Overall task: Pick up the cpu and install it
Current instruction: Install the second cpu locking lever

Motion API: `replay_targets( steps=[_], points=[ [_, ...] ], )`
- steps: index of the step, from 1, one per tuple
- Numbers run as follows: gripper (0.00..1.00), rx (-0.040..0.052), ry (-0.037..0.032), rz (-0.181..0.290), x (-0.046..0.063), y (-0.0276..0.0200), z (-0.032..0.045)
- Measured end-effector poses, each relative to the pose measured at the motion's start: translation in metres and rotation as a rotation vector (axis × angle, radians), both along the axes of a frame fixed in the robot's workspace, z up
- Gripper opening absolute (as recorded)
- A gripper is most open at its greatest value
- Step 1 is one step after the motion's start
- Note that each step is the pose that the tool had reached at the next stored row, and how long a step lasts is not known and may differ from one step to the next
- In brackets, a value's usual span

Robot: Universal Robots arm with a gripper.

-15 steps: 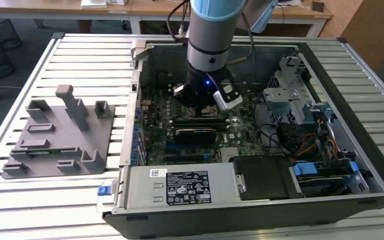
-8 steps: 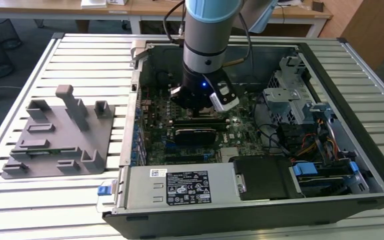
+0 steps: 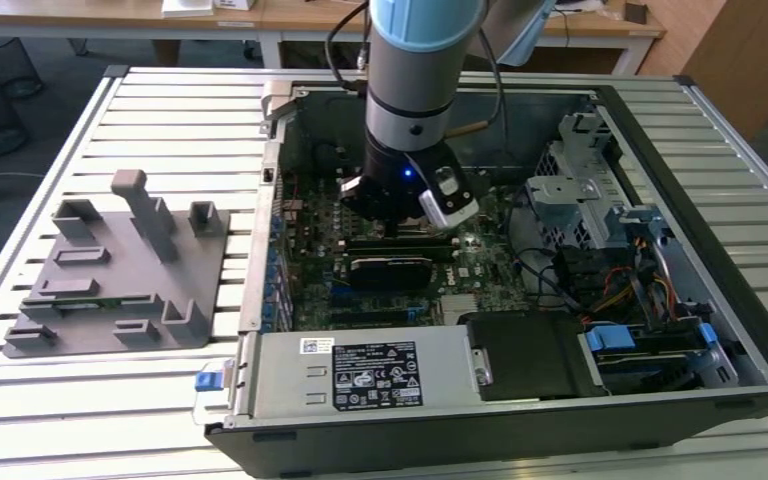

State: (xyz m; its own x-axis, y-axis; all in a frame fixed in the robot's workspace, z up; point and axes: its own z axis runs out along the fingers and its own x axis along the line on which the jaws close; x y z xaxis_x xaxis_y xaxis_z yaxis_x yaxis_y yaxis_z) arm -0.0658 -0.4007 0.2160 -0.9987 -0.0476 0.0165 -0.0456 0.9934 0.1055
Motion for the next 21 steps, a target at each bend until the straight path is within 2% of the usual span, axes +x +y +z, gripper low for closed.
replay_targets(
  steps=[5, 12, 21],
  points=[
    [0.11, 0.0093, 0.0, 0.0, -0.0017, -0.0038, 0.0],
    [0.11, 0.0284, 0.0, 0.0, -0.0054, -0.0076, 0.0],
    [0.11, 0.0387, 0.0, 0.0, -0.0086, -0.0094, -0.0035]
  ],
)
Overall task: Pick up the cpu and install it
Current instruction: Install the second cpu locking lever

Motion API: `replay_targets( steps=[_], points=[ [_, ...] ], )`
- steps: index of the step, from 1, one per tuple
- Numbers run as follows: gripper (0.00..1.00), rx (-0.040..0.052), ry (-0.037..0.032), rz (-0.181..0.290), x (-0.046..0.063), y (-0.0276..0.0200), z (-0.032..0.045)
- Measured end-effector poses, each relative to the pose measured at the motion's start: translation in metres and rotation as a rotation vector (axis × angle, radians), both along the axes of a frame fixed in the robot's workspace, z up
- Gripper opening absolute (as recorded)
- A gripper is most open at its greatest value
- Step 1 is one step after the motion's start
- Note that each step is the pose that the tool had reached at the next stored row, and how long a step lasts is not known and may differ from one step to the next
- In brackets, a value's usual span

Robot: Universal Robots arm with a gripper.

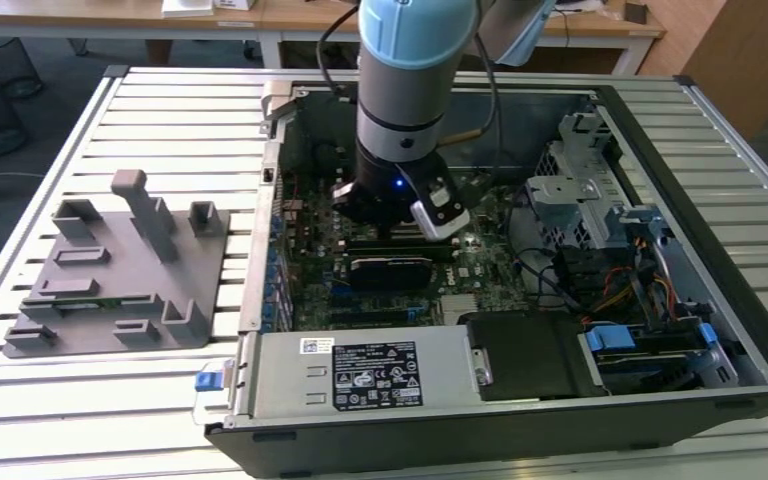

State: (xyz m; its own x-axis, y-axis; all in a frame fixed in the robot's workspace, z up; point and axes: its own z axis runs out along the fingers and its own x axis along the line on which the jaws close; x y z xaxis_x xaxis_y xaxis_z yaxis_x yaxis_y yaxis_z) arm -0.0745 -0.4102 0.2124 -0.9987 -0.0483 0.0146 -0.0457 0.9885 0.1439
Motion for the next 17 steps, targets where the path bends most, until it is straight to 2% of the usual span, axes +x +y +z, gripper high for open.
replay_targets(
  steps=[5, 9, 15, 17],
  points=[
    [0.11, 0.0125, 0.0001, 0.0, -0.0011, -0.0004, -0.0044],
    [0.11, 0.028, 0.0, 0.0, -0.0035, -0.0011, -0.0069],
    [0.11, 0.0401, 0.0, 0.0, -0.0057, -0.0027, -0.0088],
    [0.11, 0.0469, 0.0, 0.0, -0.0057, -0.004, -0.0088]
  ],
)
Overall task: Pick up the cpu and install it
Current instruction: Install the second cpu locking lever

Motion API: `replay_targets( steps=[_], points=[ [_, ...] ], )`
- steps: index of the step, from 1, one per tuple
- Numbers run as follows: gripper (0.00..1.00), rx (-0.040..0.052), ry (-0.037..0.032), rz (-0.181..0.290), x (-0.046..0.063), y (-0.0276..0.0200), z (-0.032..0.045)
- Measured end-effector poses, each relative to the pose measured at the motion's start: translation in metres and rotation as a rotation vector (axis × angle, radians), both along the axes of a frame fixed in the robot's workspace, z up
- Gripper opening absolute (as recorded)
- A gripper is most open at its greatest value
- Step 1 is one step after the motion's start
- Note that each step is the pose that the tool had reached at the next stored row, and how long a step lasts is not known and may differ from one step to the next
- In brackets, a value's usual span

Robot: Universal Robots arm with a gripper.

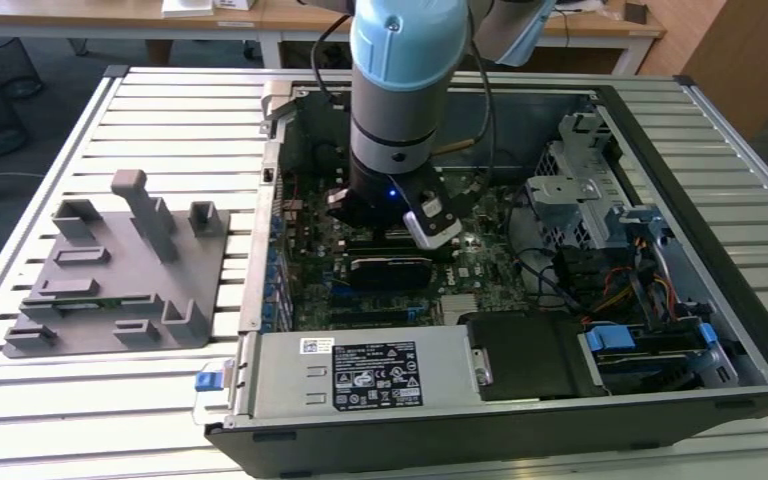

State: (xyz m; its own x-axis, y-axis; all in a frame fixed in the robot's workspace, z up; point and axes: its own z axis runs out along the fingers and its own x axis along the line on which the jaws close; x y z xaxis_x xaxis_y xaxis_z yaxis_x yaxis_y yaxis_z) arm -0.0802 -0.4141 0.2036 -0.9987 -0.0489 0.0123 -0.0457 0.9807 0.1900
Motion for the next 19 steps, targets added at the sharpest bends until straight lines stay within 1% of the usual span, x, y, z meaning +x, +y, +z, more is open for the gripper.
replay_targets(
  steps=[2, 5, 8, 10, 13, 17, 19],
  points=[
    [0.11, 0.0026, -0.0001, 0.0, 0.0, -0.0017, 0.0],
    [0.11, 0.0029, 0.0, 0.0, 0.0, -0.0042, 0.0],
    [0.11, 0.0044, -0.0001, 0.0, 0.0, -0.0045, -0.0003],
    [0.11, 0.0076, 0.0, 0.0, -0.0002, -0.0046, -0.0013],
    [0.11, 0.0161, 0.0, 0.0, -0.0006, -0.0046, -0.0033],
    [0.11, 0.0332, 0.0, 0.0, -0.0016, -0.0052, -0.0064],
    [0.11, 0.0392, 0.0, 0.0, -0.002, -0.0051, -0.0071]
  ],
)
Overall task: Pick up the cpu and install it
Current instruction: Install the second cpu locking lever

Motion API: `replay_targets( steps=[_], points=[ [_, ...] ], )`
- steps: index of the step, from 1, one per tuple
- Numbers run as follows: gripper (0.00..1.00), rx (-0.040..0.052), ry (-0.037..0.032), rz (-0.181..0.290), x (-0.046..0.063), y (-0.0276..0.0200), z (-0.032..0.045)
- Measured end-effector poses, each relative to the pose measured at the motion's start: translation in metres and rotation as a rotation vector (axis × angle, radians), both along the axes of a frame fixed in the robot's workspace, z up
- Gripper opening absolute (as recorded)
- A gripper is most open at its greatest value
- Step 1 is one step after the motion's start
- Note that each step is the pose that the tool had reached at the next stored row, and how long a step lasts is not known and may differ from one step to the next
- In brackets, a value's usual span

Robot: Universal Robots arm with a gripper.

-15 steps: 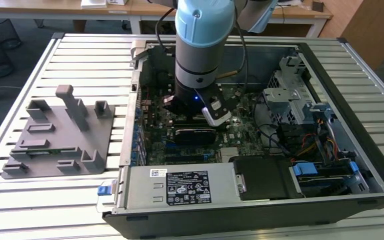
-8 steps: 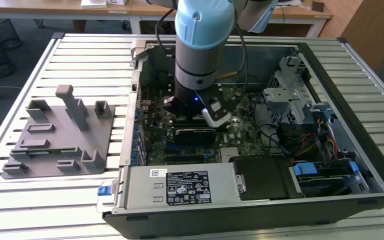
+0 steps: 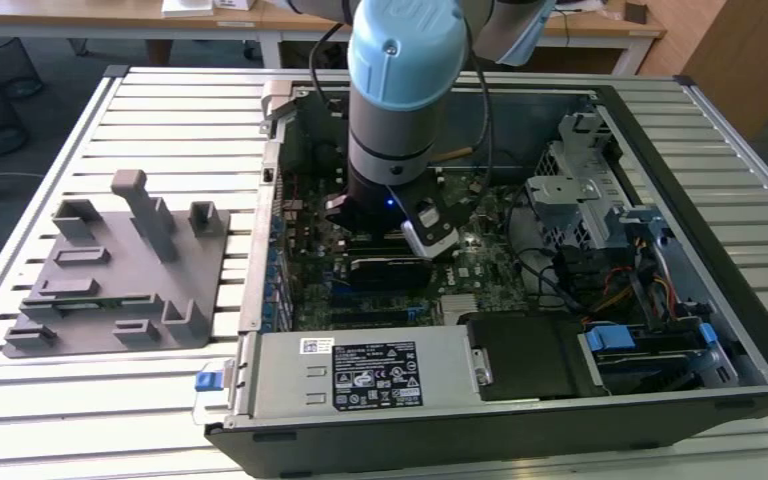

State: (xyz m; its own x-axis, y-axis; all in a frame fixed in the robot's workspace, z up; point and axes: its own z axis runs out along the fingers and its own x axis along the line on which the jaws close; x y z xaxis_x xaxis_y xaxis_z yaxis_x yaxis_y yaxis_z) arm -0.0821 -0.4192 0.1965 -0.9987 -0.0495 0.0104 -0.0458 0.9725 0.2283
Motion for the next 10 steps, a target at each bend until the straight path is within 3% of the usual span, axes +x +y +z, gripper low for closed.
replay_targets(
  steps=[10],
  points=[
    [0.11, 0.001, 0.0, 0.0, -0.0001, 0.0, -0.0013]
  ],
)
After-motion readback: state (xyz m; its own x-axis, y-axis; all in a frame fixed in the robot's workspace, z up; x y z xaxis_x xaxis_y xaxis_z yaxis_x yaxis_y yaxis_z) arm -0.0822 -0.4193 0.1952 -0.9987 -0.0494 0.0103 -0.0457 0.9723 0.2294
